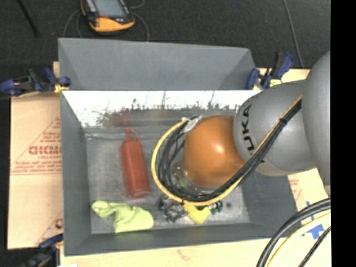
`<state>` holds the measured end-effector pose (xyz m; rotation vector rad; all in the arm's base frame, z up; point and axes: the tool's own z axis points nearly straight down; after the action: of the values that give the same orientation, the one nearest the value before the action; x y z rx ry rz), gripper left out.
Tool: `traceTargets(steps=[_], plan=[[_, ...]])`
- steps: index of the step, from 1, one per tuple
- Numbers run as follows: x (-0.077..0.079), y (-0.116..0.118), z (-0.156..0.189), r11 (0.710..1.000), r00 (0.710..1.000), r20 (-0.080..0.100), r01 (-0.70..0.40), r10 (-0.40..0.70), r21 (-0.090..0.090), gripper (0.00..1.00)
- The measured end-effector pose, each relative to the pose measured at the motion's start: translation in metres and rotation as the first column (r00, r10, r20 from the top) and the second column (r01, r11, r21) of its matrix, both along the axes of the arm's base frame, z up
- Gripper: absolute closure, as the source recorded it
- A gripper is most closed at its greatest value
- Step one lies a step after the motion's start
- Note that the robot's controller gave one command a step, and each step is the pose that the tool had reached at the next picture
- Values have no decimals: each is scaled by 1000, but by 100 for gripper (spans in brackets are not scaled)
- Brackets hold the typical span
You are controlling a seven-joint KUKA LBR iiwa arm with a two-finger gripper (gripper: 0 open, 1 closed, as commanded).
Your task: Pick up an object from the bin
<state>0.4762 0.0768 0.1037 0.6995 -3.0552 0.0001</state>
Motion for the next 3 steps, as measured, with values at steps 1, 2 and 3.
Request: traceTargets(steps=[1, 2, 3], plan=[[10, -17, 32, 995, 995, 12, -103, 103, 2, 100], [15, -19, 68, 977, 977, 8, 213, -213, 3, 100], [16, -21, 24, 989, 989, 7, -148, 148, 3, 0]])
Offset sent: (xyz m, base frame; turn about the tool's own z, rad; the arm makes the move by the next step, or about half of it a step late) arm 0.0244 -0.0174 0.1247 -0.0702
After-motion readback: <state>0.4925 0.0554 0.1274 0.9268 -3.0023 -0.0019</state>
